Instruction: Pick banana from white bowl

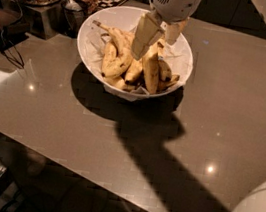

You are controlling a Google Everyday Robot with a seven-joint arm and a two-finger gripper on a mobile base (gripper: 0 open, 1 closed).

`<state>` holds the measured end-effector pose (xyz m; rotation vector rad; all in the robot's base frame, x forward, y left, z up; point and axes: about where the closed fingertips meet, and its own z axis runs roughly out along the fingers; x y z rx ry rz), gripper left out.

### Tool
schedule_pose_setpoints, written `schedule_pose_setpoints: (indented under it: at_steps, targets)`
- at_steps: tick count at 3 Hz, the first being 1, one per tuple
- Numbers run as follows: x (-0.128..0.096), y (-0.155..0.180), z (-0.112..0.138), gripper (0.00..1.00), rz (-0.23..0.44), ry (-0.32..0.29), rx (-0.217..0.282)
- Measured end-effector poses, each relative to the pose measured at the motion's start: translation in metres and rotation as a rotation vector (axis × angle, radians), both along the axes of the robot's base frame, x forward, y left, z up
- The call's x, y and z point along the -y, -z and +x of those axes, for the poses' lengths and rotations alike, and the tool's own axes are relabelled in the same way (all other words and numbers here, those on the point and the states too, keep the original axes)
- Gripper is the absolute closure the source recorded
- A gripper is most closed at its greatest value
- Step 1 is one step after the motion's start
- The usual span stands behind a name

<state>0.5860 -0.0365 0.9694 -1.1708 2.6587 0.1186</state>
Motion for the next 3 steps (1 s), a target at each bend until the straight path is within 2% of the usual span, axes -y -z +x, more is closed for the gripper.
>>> schedule_pose_setpoints:
  at_steps: [2, 3]
  targets:
    - [0.016, -0.006, 0.021, 0.35, -0.002, 0.164, 0.019]
    - [0.02, -0.002, 0.025, 0.35, 0.002, 0.201, 0.002]
